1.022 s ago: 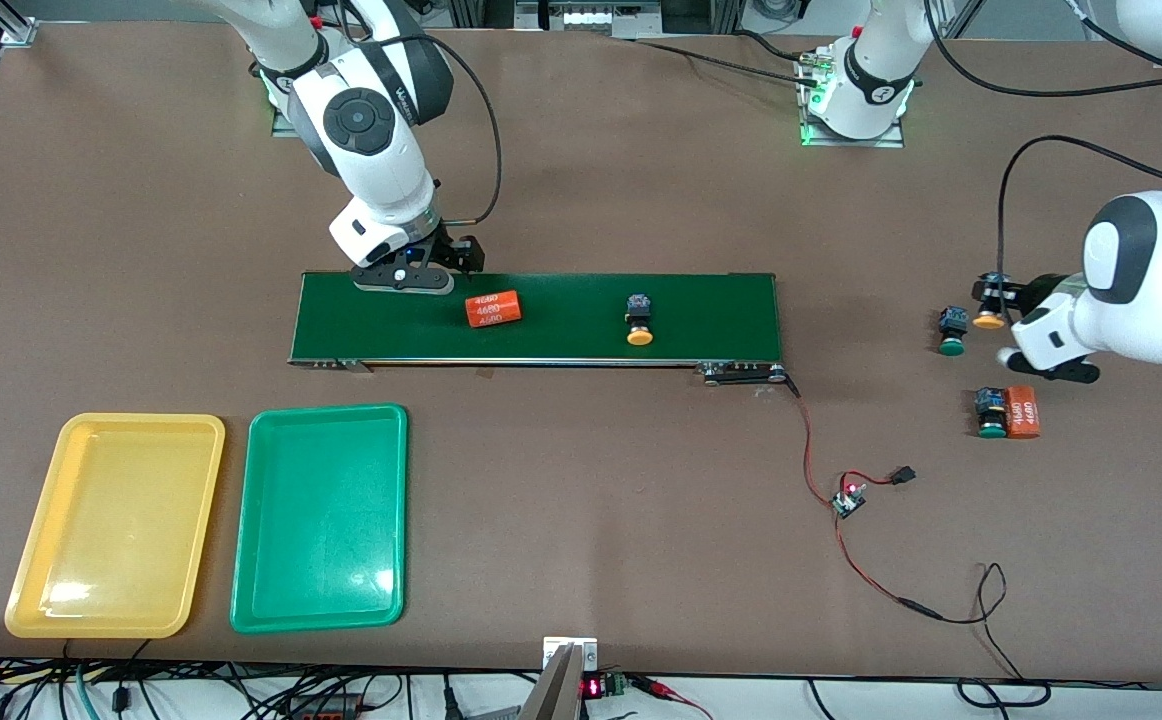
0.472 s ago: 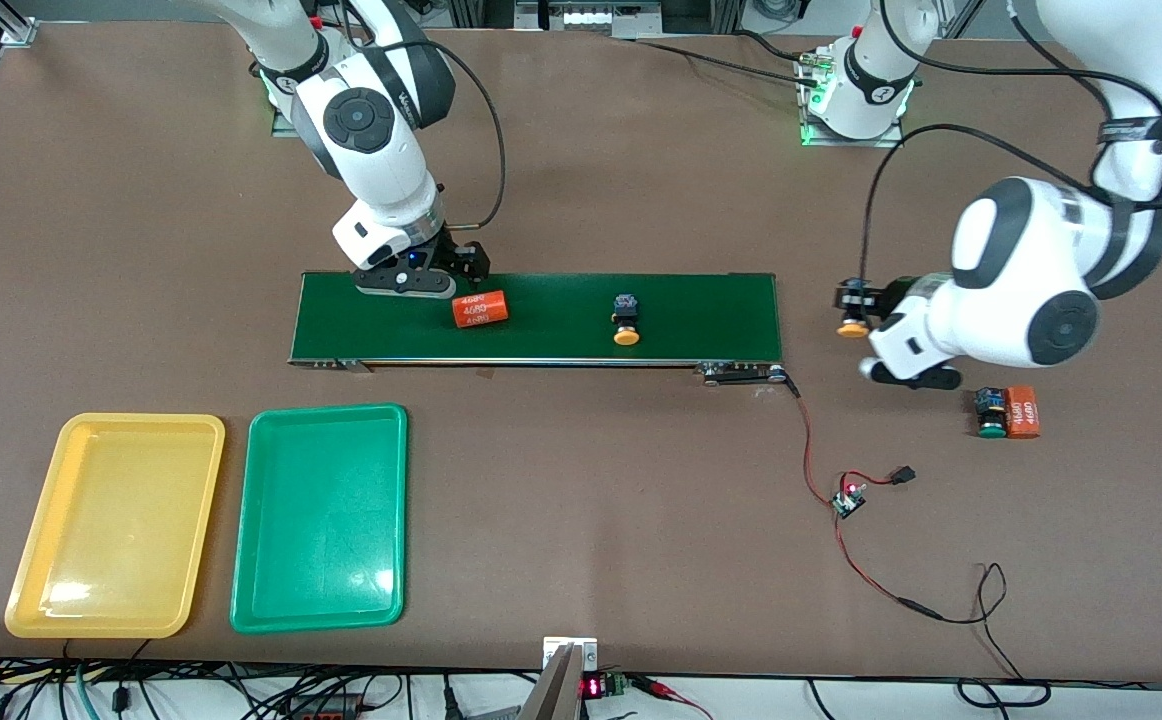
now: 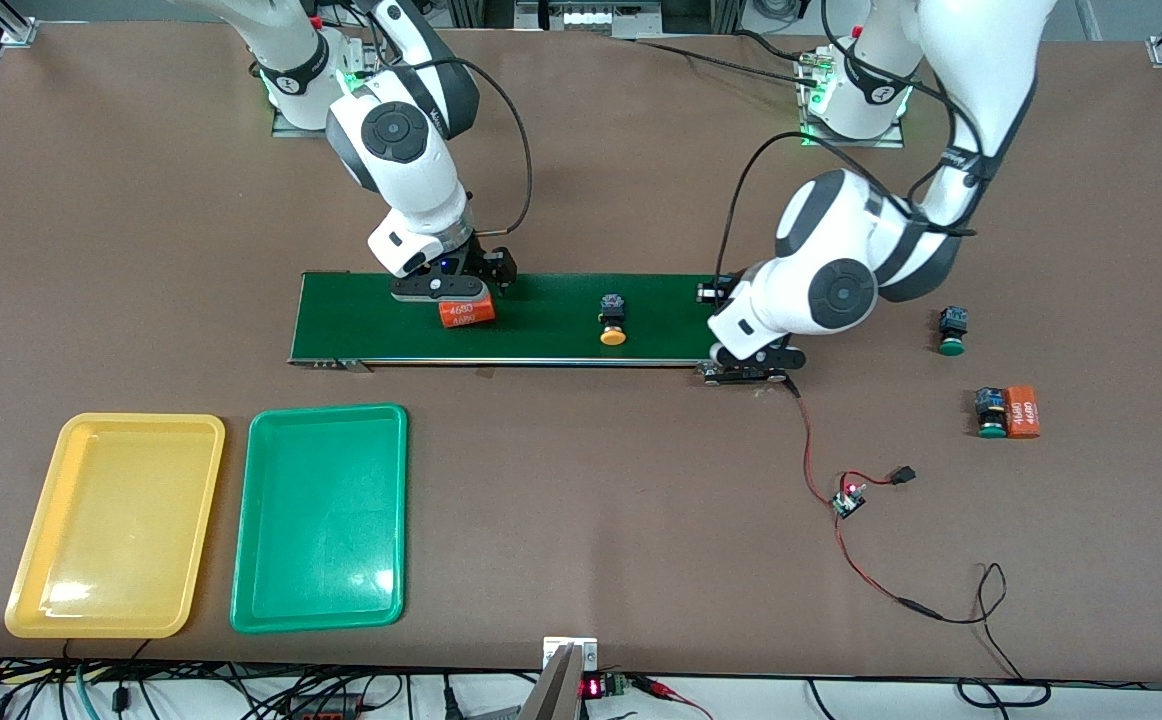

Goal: Sort buttons by color to trays
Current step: 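Place the second yellow button on the belt with the left gripper, then grasp the button with the right gripper while the left gripper grasps the cylinder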

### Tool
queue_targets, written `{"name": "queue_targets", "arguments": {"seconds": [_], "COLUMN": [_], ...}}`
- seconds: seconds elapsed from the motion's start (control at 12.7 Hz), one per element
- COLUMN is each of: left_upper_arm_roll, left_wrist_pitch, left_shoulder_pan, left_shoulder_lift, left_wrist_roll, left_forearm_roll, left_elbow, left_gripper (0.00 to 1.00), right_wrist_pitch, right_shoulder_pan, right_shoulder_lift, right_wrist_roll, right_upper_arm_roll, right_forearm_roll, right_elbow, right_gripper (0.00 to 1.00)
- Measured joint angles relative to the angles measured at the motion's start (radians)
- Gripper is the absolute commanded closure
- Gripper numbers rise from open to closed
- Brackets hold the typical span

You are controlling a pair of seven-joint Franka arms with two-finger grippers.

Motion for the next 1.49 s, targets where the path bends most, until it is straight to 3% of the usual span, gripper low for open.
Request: {"name": "queue_targets", "arguments": {"seconds": [0.08,0.24,0.31,0.39,0.79,0.94,1.18,1.49], "left_upper_arm_roll": [0.001,0.002,0.003,0.003,0.004,0.016,0.103,0.251], "left_wrist_pitch": [0.024,0.033,0.034,0.035,0.027,-0.074,-0.270,-0.304], "left_shoulder_pan": [0.001,0.006,0.006,0.007,0.024,0.044,0.068,0.099], "left_shoulder_lift": [0.011,0.024,0.025,0.025,0.000,-0.038,-0.098,-0.120], "left_wrist_roll": [0.000,0.000,0.000,0.000,0.000,0.000,0.011,0.194], "left_forearm_roll": [0.000,0.000,0.000,0.000,0.000,0.000,0.045,0.188], "left_elbow": [-0.021,-0.044,-0.050,-0.051,-0.029,0.024,0.124,0.140], "left_gripper": [0.81,0.63,0.47,0.00,0.00,0.00,0.00,0.00], "right_wrist_pitch": [-0.003,-0.014,-0.017,-0.019,-0.026,-0.027,-0.027,-0.027], "right_shoulder_pan": [0.002,0.005,0.007,0.007,0.008,0.008,0.008,0.009], "right_shoulder_lift": [0.000,0.000,0.000,0.000,0.001,0.002,0.002,0.002], "right_wrist_roll": [0.000,0.019,0.037,0.049,0.060,0.061,0.063,0.065], "right_upper_arm_roll": [0.000,0.000,0.000,0.000,0.000,0.000,0.000,0.000], "right_forearm_roll": [0.000,0.000,0.000,0.000,0.000,0.000,0.000,0.000], "right_elbow": [0.000,0.000,0.000,0.000,0.000,0.000,0.000,0.000], "right_gripper": [0.00,0.00,0.00,0.00,0.00,0.00,0.00,0.00]}}
